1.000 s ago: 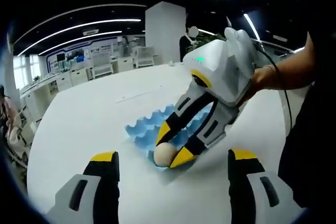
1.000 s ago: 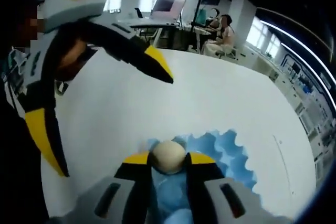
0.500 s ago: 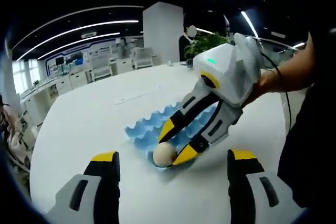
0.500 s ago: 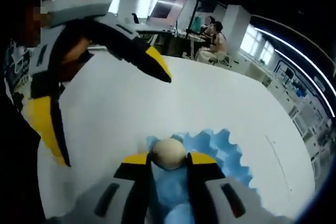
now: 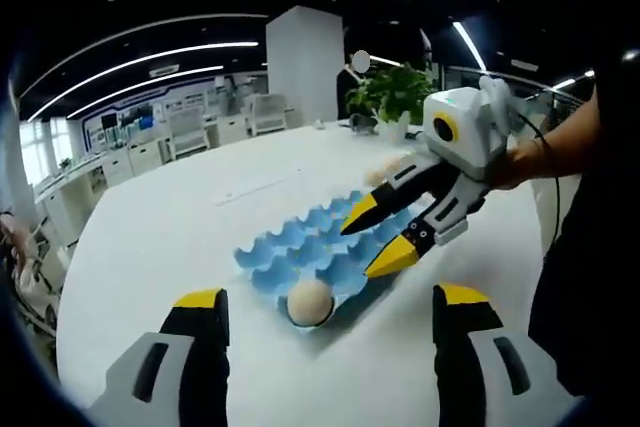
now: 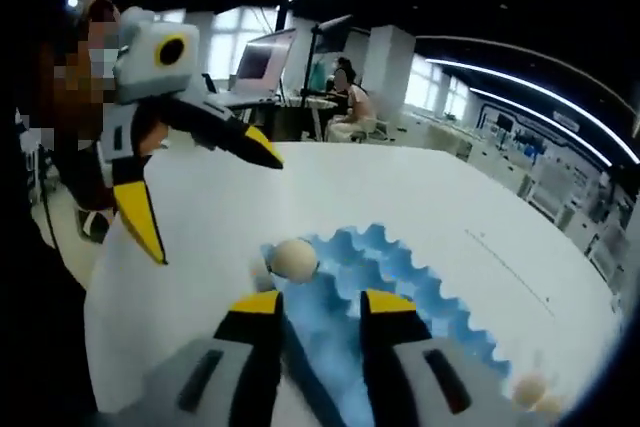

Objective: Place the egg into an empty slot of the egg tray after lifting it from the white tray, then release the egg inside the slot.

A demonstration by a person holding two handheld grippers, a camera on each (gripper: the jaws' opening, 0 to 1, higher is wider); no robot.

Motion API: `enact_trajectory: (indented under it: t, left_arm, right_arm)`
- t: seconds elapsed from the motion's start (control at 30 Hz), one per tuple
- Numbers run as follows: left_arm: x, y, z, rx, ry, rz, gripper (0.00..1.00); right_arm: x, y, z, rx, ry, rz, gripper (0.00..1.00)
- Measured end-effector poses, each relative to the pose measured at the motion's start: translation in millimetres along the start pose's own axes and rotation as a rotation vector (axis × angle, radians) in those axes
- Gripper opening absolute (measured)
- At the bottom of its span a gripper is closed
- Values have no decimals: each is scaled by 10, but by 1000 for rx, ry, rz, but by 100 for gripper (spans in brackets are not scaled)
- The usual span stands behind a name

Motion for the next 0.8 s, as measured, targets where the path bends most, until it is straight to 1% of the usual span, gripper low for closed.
enact_trajectory:
  t: [0.13,0.27,0.43,0.47,0.53,0.67,0.73,0.8]
  left_arm:
    - [-16,-11,2,5,1,-7,83]
    - [-21,5,9,6,2,-8,82]
    - [-31,-7,7,7,0,-9,82]
    - [-28,-6,11,13,-1,-8,82]
    - [-27,-9,14,21,-5,-5,82]
    - [-21,-23,6,18,-2,-13,82]
    - [-20,-22,-8,20,1,-9,81]
    - [-18,-25,-25,22,5,-10,81]
  right_arm:
    - [-78,47,1,-6,26,16,32]
    - [-193,124,-53,24,66,24,32]
    - [-357,263,-119,56,110,50,31]
    - [-421,327,-144,58,131,68,31]
    - [-475,382,-172,52,161,89,31]
    - [-647,517,-215,75,216,105,31]
    - [-717,585,-245,86,237,131,32]
    - [-803,647,-286,96,258,137,32]
Point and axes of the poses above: the point that each gripper's makers call its tool centre point, and the gripper's own axes: x roughly forward along the fingers, z roughly to its left, y roughly out of its underside, the point moved 4 cm from there along -x, roughly backward along the fingers, and after that the axes turned 6 degrees about -x, right-handed, at the moved point
